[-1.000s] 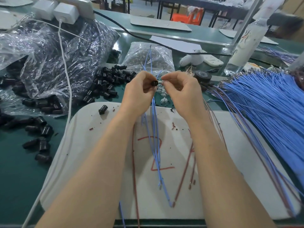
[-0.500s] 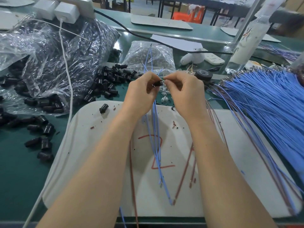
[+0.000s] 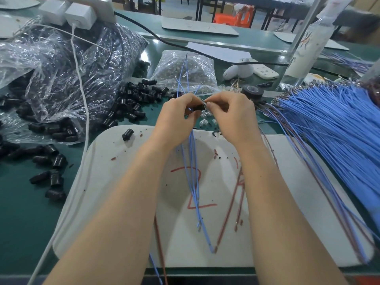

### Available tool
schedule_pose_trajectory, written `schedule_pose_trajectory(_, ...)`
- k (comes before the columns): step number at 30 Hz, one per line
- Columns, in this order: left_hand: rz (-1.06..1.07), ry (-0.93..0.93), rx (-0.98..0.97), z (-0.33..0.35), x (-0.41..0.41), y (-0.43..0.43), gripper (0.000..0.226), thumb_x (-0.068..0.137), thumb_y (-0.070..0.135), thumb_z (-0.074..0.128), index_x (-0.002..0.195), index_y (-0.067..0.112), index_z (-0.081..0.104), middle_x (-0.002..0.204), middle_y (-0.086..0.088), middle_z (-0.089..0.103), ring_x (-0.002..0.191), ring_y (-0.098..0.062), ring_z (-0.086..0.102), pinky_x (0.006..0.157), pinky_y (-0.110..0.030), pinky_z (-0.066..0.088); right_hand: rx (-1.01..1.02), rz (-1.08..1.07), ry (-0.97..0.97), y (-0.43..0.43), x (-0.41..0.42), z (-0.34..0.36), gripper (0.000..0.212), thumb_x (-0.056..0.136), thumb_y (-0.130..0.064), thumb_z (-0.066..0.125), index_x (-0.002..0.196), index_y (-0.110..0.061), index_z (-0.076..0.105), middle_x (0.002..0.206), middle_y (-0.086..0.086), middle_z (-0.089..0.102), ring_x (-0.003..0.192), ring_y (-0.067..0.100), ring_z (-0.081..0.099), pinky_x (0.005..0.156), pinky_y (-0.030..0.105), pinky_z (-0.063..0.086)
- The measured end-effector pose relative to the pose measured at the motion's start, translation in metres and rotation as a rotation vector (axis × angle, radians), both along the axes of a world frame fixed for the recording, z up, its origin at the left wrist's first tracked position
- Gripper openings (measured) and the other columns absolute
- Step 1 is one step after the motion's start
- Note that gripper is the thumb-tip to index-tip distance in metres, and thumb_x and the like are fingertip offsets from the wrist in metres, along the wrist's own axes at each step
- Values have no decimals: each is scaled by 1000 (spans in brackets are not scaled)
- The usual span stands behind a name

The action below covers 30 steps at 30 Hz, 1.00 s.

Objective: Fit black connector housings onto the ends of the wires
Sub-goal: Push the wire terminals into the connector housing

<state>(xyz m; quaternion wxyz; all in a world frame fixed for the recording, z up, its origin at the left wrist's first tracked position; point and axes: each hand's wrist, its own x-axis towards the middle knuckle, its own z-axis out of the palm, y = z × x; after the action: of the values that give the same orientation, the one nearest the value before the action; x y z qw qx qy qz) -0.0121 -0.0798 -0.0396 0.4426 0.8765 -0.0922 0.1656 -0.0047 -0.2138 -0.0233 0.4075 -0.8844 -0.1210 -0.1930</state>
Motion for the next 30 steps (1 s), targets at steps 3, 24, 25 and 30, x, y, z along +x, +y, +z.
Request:
schedule_pose_trajectory(3, -10, -13, -40, 3, -1, 1, 18, 89, 11, 62, 105, 14, 69, 96, 2, 70, 90, -13, 61, 86, -21, 45, 112, 15, 59, -6, 3, 0, 12, 87, -12, 65, 93, -15, 74, 79, -7, 68, 74, 3, 62, 75, 12, 48)
schedule_pose_trajectory(24, 1, 11, -148, 4, 1, 6, 9, 85, 16, 67, 91, 22, 69, 81, 12, 67, 78, 4, 60, 74, -6, 40, 748, 131, 279, 15, 3, -14, 9, 90, -7, 62, 93, -10, 70, 85, 5, 70, 77, 12, 63, 76, 24, 51)
schedule_pose_trajectory(25, -1, 22, -184, 6, 1, 8, 8, 85, 16, 67, 90, 23, 69, 82, 10, 69, 81, -1, 63, 77, -11, 43, 793, 149, 275, 18, 1, -11, 11, 92, -7, 60, 96, -11, 70, 86, 5, 70, 79, 12, 63, 78, 25, 52)
schedule_pose_trajectory(30, -23, 0, -481, 49, -4, 4, 7, 89, 19, 65, 95, 18, 66, 82, 10, 72, 79, 1, 67, 73, -14, 51, 1051, 431, 493, 25, -13, 11, 34, 101, -30, 44, 135, -27, 47, 116, 5, 64, 104, 20, 60, 98, 37, 47)
